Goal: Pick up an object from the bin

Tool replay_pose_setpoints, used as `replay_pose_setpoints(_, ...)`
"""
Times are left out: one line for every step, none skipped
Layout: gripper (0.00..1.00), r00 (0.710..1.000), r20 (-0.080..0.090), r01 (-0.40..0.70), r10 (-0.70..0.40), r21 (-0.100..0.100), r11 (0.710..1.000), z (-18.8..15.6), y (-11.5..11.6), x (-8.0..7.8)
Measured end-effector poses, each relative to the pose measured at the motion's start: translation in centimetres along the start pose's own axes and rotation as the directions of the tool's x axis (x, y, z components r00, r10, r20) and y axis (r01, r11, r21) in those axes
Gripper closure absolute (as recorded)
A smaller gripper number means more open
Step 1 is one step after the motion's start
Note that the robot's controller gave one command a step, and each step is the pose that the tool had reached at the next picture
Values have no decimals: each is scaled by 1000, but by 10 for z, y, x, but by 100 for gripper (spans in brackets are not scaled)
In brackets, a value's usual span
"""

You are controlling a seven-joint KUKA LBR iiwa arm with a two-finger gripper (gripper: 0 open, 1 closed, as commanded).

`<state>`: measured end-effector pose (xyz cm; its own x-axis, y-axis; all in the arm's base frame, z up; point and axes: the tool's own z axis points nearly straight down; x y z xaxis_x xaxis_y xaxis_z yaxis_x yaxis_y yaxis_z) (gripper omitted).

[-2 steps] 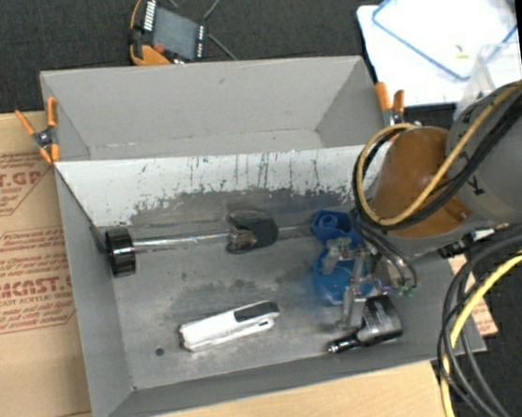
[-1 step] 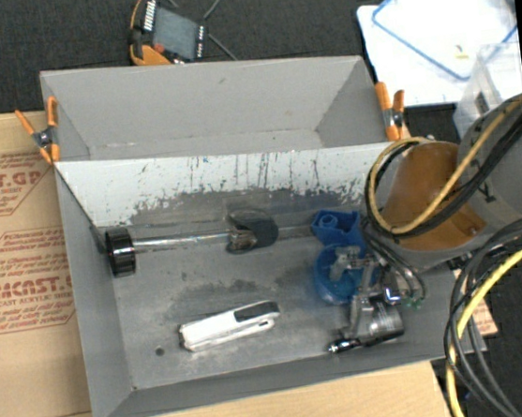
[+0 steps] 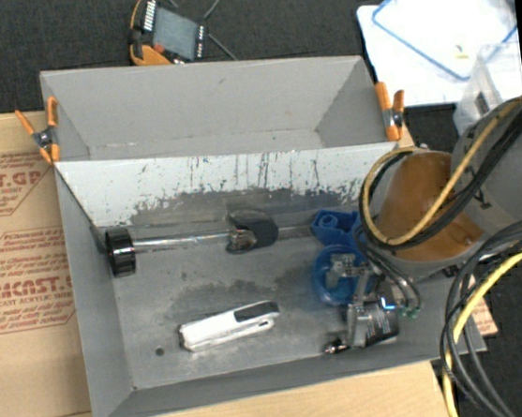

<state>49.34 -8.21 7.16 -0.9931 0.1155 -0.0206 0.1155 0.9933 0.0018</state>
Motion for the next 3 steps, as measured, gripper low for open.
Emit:
replay_pose_setpoints(0,1000,3,-22,22,-2,1000,-1,1,-4)
replay_pose_setpoints(100,1000,8,-3,3,0,1000,1,-16,-10)
replay_pose_setpoints(100,1000,8,-3,3,1,1000,1,-16,-10)
